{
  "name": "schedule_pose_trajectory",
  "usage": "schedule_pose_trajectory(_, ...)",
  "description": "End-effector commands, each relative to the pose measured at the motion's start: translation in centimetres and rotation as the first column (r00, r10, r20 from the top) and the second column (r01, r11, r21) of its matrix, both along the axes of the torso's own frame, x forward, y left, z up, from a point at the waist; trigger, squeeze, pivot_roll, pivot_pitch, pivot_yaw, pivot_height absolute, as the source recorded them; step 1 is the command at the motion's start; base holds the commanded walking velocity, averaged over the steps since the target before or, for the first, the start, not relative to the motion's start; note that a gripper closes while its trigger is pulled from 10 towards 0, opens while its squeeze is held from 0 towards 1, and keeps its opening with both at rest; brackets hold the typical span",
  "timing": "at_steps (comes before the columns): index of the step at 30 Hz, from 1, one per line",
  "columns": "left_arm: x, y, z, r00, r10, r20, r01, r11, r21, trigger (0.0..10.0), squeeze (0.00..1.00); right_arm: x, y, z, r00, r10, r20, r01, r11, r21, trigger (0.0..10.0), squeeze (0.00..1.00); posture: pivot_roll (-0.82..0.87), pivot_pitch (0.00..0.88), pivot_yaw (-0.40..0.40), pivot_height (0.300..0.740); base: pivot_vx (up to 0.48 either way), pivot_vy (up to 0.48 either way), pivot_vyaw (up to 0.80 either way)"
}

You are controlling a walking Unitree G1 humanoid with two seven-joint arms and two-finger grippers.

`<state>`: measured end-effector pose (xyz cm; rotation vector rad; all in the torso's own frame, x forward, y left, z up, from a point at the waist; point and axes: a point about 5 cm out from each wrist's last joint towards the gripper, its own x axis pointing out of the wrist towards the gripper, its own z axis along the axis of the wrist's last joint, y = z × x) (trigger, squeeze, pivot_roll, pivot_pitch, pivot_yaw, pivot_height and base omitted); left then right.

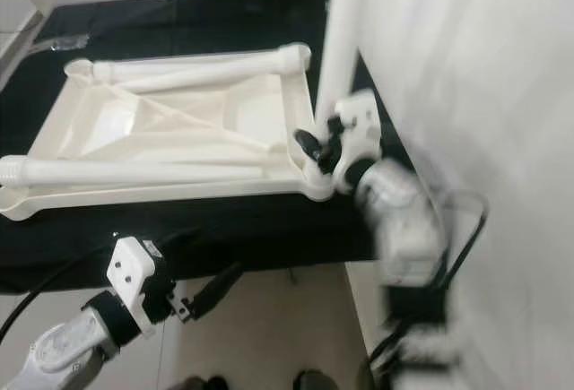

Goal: Building children table

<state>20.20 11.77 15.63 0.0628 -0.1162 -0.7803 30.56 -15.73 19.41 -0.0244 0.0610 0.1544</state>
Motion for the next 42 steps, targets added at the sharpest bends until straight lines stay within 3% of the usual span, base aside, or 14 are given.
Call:
schedule_pose_trajectory(1,0.1,0.2,-0.6,1.000,0.002,-0.023,-0.002,1.000,0.002,10.0,0.00,-0.9,0.3,-4.8,0.972,-0.018,-0.236,0.025,0.999,0.025,0.0,0.00,0.01,0.155,0.041,0.740,0.000,0.000,0.00)
schedule_pose_trajectory(4,0.2,0.2,-0.7,1.000,-0.004,-0.028,0.004,1.000,-0.003,10.0,0.00,-0.6,0.8,-4.8,0.974,0.004,-0.226,0.001,1.000,0.018,0.0,0.00,0.01,0.151,0.042,0.740,0.000,0.000,0.00)
schedule_pose_trajectory(5,0.3,0.2,-0.8,0.999,-0.010,-0.041,0.009,1.000,-0.016,10.0,0.00,-0.1,1.2,-4.5,0.976,0.030,-0.214,-0.027,0.999,0.016,10.0,0.00,0.01,0.146,0.038,0.740,0.000,0.000,0.00)
schedule_pose_trajectory(8,0.5,0.3,-0.9,0.998,-0.018,-0.056,0.015,0.999,-0.039,10.0,0.00,0.9,2.0,-3.6,0.980,0.113,-0.164,-0.112,0.994,0.013,10.0,0.00,-0.01,0.138,0.036,0.740,0.000,0.000,0.00)
schedule_pose_trajectory(9,0.6,0.2,-1.1,0.998,-0.018,-0.060,0.016,0.999,-0.046,10.0,0.00,1.3,2.4,-2.9,0.978,0.166,-0.129,-0.164,0.986,0.023,10.0,0.61,-0.01,0.130,0.037,0.740,0.000,0.000,0.00)
schedule_pose_trajectory(11,0.8,0.2,-1.2,0.998,-0.017,-0.061,0.014,0.999,-0.051,10.0,0.00,1.7,2.8,-1.8,0.966,0.245,-0.079,-0.243,0.969,0.039,10.0,1.00,-0.01,0.125,0.041,0.740,0.000,0.000,0.00)
schedule_pose_trajectory(13,0.9,0.2,-1.4,0.998,-0.016,-0.063,0.013,0.999,-0.052,10.0,0.00,2.1,2.9,-0.7,0.945,0.325,-0.030,-0.324,0.945,0.036,10.0,1.00,-0.01,0.120,0.042,0.740,0.000,0.000,0.00)
schedule_pose_trajectory(15,1.1,0.0,-1.5,0.998,-0.021,-0.064,0.017,0.999,-0.051,10.0,0.00,2.4,2.9,0.6,0.915,0.403,0.011,-0.403,0.914,0.042,10.0,0.60,-0.01,0.115,0.039,0.740,0.000,0.000,0.00)
schedule_pose_trajectory(16,1.3,0.0,-1.6,0.998,-0.025,-0.065,0.022,0.999,-0.050,10.0,0.00,2.6,2.9,1.6,0.877,0.479,0.033,-0.480,0.877,0.021,10.0,0.00,-0.01,0.108,0.037,0.740,0.000,0.000,0.00)
schedule_pose_trajectory(24,2.0,-0.4,-1.9,0.997,-0.035,-0.068,0.032,0.998,-0.058,10.0,0.00,3.1,2.5,2.8,0.662,0.749,-0.009,-0.742,0.654,-0.149,9.2,0.00,0.00,0.090,0.024,0.740,0.000,0.000,0.00)
schedule_pose_trajectory(27,2.3,-0.4,-2.0,0.997,-0.027,-0.072,0.022,0.997,-0.076,10.0,0.00,3.5,2.2,2.5,0.618,0.785,-0.036,-0.780,0.608,-0.147,0.0,0.00,0.00,0.088,0.019,0.740,0.000,0.000,0.00)
schedule_pose_trajectory(30,2.4,-0.3,-2.0,0.997,-0.015,-0.079,0.007,0.995,-0.101,10.0,0.00,3.6,2.0,2.0,0.598,0.799,-0.057,-0.797,0.586,-0.144,0.0,0.00,0.00,0.086,0.015,0.740,0.000,0.000,0.00)
schedule_pose_trajectory(36,2.5,-0.3,-2.1,0.997,-0.018,-0.081,0.009,0.994,-0.109,10.0,0.00,4.1,1.5,1.8,0.639,0.767,-0.059,-0.767,0.628,-0.134,0.0,0.00,0.00,0.082,0.017,0.740,0.000,0.000,0.00)
schedule_pose_trajectory(42,2.6,-0.4,-2.2,0.996,-0.021,-0.082,0.012,0.994,-0.111,10.0,0.00,3.9,0.6,-0.6,0.907,0.410,-0.090,-0.417,0.906,-0.073,0.0,0.00,-0.01,0.082,0.010,0.740,0.000,0.000,0.00)
